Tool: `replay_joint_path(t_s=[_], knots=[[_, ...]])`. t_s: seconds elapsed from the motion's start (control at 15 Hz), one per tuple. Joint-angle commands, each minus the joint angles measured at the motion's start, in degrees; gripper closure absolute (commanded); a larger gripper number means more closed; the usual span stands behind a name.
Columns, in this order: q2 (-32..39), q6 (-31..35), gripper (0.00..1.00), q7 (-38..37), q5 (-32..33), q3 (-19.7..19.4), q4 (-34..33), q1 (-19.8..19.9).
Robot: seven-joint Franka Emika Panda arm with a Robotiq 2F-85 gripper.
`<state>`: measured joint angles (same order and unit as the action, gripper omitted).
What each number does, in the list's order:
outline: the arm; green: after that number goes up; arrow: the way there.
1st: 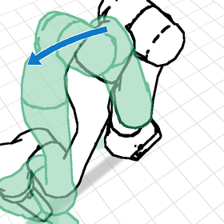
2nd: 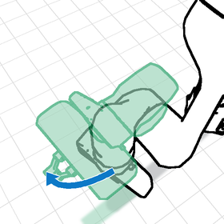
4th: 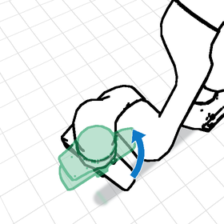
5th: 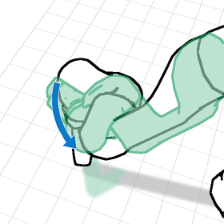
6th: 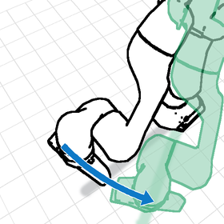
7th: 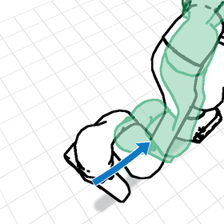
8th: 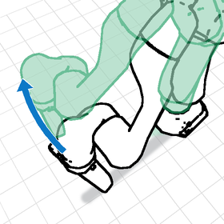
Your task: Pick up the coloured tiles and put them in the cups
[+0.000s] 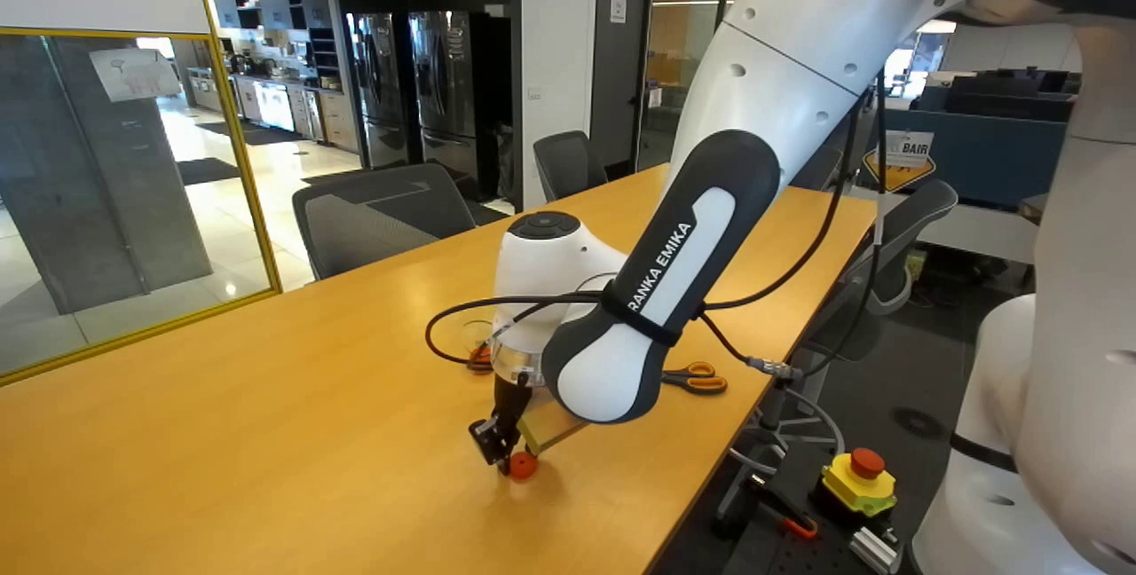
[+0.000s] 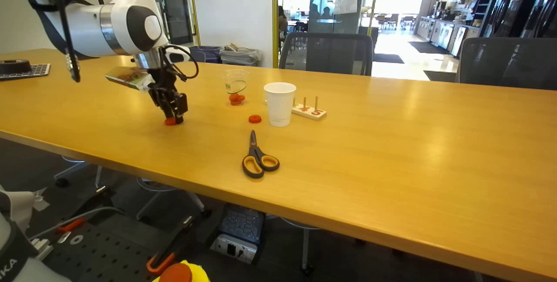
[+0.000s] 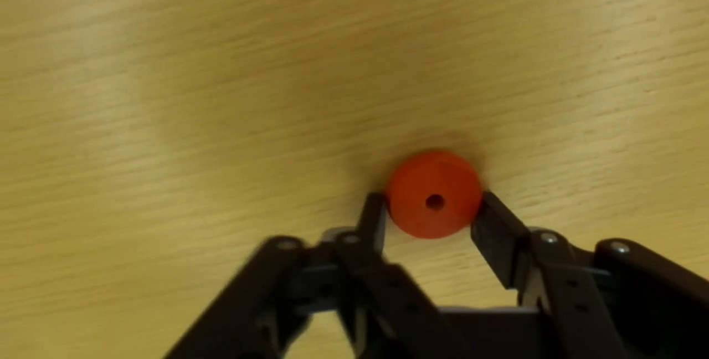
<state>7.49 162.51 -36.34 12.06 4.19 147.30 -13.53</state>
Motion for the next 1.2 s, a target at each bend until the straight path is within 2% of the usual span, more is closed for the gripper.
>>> replay_joint_path(t_s=[0.0, 0.27, 0.53, 1.13], knots=[[-0.16, 0.84, 0.76, -4.21, 5.67, -1.91, -0.88, -0.83], [-0.13, 0.43, 0.76, -6.59, 9.32, -2.64, -1.74, -0.64], [-0.66, -0.97, 0.76, -6.03, 8.25, -2.56, -4.50, -0.05], [-1.97, -5.21, 0.76, -6.03, 8.88, -3.86, -17.05, 1.01]])
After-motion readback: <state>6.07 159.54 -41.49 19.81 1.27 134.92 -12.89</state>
